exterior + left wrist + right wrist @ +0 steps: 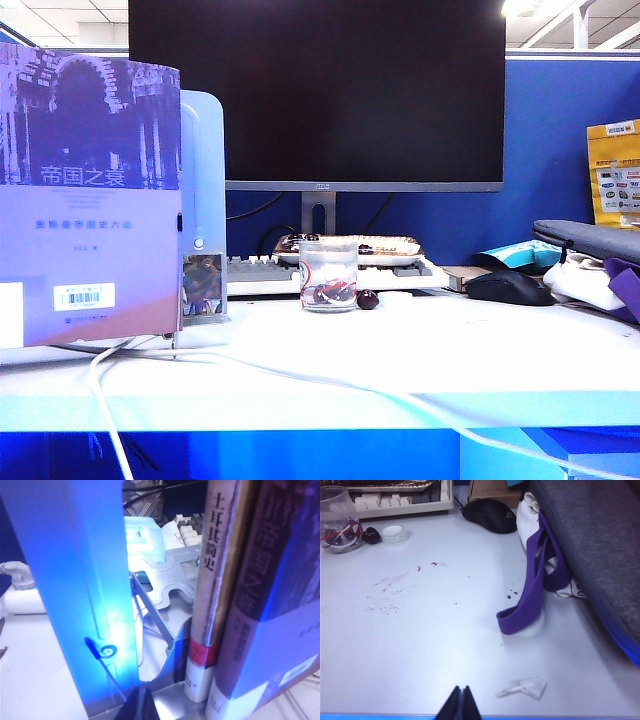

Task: Pick up the cherry on the right side of the glass and put it inside the glass.

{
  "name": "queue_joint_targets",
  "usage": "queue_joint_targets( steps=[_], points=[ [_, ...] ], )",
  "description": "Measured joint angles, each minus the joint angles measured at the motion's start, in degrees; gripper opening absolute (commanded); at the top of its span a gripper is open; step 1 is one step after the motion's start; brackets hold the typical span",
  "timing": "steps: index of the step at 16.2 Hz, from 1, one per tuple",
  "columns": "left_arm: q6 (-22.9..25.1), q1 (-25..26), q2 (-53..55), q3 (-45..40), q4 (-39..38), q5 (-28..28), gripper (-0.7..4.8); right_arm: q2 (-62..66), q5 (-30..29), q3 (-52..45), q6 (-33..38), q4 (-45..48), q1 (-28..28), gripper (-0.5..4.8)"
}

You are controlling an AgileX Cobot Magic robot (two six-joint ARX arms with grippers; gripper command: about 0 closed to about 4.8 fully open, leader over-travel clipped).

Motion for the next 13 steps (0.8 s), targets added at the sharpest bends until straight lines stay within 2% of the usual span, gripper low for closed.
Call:
queue_joint_targets(
  steps=[10, 13],
  points=[
    [0.0, 0.0, 0.0, 0.0, 0.0, 0.0, -0.05, 0.0, 0.1, 0.0, 0.0, 0.0, 0.0, -0.05],
    [0.0, 0.0, 0.0, 0.0, 0.0, 0.0, -0.05, 0.0, 3.7, 0.0, 0.0, 0.1, 0.0, -0.05]
  ],
)
